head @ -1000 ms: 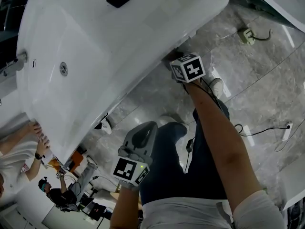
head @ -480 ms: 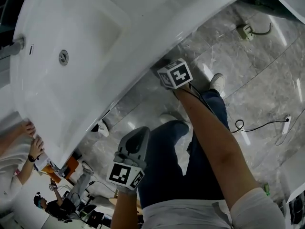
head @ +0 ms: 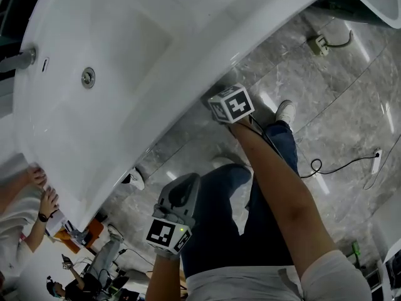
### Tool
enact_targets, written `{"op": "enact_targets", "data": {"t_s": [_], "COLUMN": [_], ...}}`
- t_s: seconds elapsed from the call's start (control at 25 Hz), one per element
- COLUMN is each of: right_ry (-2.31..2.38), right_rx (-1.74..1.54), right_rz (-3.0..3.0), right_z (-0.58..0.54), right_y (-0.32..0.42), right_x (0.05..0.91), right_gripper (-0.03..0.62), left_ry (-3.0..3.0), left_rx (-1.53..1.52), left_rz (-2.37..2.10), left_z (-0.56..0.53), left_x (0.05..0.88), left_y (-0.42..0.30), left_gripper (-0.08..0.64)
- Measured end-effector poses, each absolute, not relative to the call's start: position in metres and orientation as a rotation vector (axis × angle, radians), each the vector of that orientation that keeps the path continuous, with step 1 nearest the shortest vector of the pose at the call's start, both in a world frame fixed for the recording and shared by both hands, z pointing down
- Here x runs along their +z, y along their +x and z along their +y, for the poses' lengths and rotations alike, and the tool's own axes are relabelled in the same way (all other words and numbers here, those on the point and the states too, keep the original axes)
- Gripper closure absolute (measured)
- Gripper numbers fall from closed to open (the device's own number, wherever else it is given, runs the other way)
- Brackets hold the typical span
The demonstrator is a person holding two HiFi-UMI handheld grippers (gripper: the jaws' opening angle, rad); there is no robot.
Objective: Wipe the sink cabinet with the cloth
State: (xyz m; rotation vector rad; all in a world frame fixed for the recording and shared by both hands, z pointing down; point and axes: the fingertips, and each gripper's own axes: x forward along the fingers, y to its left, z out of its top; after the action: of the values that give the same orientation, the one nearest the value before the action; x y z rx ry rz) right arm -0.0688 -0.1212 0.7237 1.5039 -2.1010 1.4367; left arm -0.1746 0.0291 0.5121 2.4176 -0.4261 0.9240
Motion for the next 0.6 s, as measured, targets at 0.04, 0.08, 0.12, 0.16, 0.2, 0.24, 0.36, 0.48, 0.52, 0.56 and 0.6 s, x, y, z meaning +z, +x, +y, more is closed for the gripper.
{"op": "enact_targets", "data": {"t_s": [0.04,0.08,0.12,0.16,0.2,0.24,0.36,0.48,0.52,0.56,0.6], "right_ry": [1.509,1.514,1.517,1.519,1.521,1.521,1.518,1.505,1.492,1.477,1.464], "right_rx": [1.432,1.425,1.416,1.401,1.383,1.362,1.322,1.313,1.316,1.318,1.323], "right_rz": [-2.1,-2.102,-2.109,-2.122,-2.139,-2.157,-2.187,-2.19,-2.193,-2.201,-2.211], "right_z": [-0.122,-0.122,-0.123,-0.124,-0.125,-0.126,-0.128,-0.129,-0.13,-0.131,-0.132], "right_y": [-0.068,-0.068,-0.068,-0.069,-0.069,-0.07,-0.069,-0.065,-0.065,-0.065,-0.065], "right_x": [0.72,0.715,0.708,0.701,0.693,0.684,0.66,0.642,0.637,0.631,0.626], "right_gripper": [0.423,0.423,0.423,0.423,0.423,0.423,0.423,0.423,0.423,0.423,0.423], "left_ry": [2.429,2.436,2.438,2.435,2.43,2.426,2.428,2.441,2.444,2.446,2.449], "left_rx": [0.93,0.934,0.935,0.932,0.927,0.922,0.92,0.924,0.922,0.919,0.917], "left_rz": [-0.407,-0.392,-0.381,-0.373,-0.367,-0.36,-0.33,-0.313,-0.315,-0.32,-0.324], "left_z": [0.03,0.031,0.033,0.033,0.034,0.034,0.038,0.038,0.037,0.036,0.035], "left_x": [0.511,0.51,0.508,0.507,0.505,0.504,0.498,0.489,0.486,0.483,0.481], "left_y": [-0.173,-0.173,-0.172,-0.171,-0.171,-0.17,-0.167,-0.163,-0.162,-0.16,-0.158], "left_gripper": [0.538,0.538,0.538,0.538,0.538,0.538,0.538,0.538,0.538,0.538,0.538]}}
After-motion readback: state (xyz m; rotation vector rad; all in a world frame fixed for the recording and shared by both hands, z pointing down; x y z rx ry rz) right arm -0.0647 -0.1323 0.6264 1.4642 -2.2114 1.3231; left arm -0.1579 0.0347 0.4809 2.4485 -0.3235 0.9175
